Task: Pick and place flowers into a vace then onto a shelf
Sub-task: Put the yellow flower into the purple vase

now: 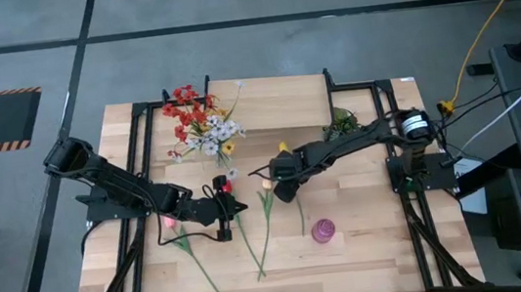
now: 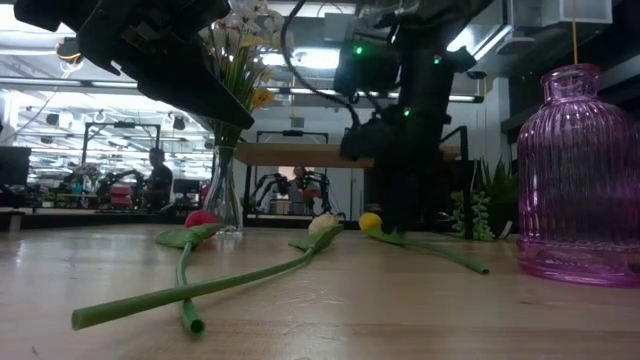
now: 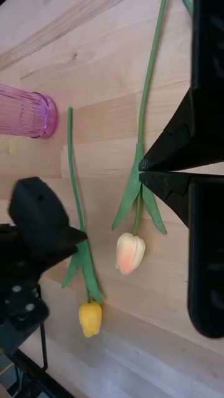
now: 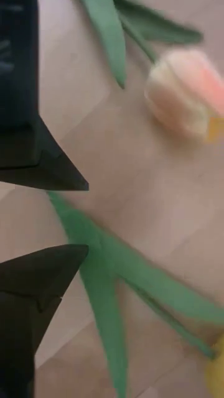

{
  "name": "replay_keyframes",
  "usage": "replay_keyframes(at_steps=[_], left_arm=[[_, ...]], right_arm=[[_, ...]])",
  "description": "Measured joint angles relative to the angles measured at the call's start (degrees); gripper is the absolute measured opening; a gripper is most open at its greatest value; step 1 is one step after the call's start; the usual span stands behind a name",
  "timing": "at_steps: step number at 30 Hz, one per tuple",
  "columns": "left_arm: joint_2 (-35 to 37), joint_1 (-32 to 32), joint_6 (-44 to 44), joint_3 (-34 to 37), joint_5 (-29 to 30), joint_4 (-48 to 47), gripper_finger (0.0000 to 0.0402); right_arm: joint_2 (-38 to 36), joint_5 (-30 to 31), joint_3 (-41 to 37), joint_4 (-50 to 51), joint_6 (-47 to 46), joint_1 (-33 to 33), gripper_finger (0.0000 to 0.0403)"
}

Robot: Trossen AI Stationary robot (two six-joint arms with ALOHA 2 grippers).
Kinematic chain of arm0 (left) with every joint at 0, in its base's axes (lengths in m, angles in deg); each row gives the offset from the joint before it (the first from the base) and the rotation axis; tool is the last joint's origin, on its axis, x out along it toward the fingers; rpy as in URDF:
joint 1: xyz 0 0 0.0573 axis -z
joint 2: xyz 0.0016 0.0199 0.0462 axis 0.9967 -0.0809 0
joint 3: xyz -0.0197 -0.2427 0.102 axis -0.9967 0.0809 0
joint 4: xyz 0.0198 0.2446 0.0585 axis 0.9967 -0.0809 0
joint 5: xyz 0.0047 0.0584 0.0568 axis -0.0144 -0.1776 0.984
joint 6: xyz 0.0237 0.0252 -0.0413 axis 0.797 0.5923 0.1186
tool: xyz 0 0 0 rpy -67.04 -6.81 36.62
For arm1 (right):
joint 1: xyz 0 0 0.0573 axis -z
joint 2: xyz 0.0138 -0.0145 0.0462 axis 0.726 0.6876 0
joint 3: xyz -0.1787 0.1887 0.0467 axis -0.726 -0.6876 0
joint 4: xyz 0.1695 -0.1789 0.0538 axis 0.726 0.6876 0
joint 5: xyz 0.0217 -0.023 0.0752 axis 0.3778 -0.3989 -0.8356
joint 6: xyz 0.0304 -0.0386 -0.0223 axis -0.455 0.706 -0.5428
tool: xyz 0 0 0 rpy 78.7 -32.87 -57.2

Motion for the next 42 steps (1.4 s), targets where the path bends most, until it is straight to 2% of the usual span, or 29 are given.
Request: replay_keyframes(at_steps=[8, 15, 20, 26, 36, 42], left_arm=[[0.00, 0.00, 0.01, 0.00, 0.00, 0.00, 0.0008], [0.00, 0.00, 0.02, 0.00, 0.00, 0.00, 0.0008], [0.00, 0.00, 0.02, 0.00, 0.00, 0.00, 0.0008], [0.00, 0.00, 0.01, 0.00, 0.00, 0.00, 0.0008], [0.00, 0.00, 0.02, 0.00, -0.02, 0.00, 0.0008], [0.00, 0.00, 0.02, 0.00, -0.02, -0.02, 0.0008]], right_arm=[[3.98, 0.60, 0.29, -0.43, -1.24, 0.82, 0.0152], [4.35, 0.50, 0.29, 0.07, -1.10, 0.83, 0.0149], [4.40, 0.55, 0.26, 0.67, -1.16, 0.89, 0.0108], [4.40, 0.86, 0.23, 1.41, -1.21, 0.92, 0.0017], [3.72, 1.42, -0.07, 0.87, -0.84, 0.87, 0.0004], [0.41, 1.00, -0.43, -0.85, 0.42, 0.92, 0.0002]])
